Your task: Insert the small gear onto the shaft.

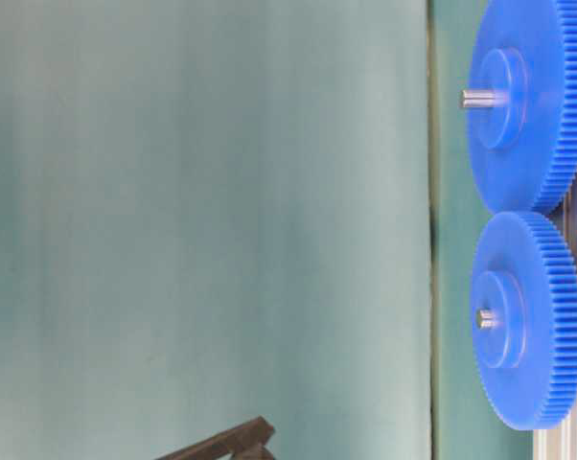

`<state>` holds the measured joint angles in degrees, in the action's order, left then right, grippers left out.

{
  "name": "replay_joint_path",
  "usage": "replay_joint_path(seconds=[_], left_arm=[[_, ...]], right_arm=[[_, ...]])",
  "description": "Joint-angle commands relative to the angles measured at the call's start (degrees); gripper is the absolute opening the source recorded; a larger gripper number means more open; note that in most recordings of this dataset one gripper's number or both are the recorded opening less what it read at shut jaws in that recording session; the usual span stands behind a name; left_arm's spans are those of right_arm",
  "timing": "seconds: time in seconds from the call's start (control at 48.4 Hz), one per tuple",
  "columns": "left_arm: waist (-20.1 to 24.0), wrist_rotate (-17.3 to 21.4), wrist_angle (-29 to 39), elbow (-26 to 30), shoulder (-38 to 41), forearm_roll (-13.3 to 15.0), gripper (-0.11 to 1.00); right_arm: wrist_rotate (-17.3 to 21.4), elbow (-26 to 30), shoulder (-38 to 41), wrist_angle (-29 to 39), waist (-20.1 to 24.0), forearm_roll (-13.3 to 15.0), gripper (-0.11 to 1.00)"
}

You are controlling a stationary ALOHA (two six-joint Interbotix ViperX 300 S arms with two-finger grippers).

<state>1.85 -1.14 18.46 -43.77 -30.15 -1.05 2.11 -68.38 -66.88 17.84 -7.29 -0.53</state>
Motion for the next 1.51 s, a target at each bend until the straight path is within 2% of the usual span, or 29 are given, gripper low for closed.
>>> replay_joint_path(seconds=[0.0, 0.351, 0.599, 0.971, 1.487], left_arm=[[-0.5, 0.0, -1.0, 0.4, 0.1, -0.2, 0.79], [-0.9, 0.3, -3.7, 0.6, 5.4, -0.2, 0.79], [-0.9, 0.4, -7.0, 0.7, 6.9, -0.2, 0.79], [-1.0, 0.1, -4.1, 0.6, 5.6, -0.2, 0.79], [-1.0, 0.1, -4.5, 1.8, 6.9, -0.2, 0.79]], right_arm=[[0.6, 0.5, 0.4, -1.0, -0.1, -0.3, 0.23], [6.2, -1.1, 0.4, -1.5, -0.1, -0.3, 0.23], [6.1, -0.8, 0.4, -1.2, -0.1, 0.0, 0.23], [6.2, -1.6, 0.0, -1.4, -0.1, 0.4, 0.23], [6.2, -1.6, -0.2, -1.1, -0.1, 0.4, 0.23]])
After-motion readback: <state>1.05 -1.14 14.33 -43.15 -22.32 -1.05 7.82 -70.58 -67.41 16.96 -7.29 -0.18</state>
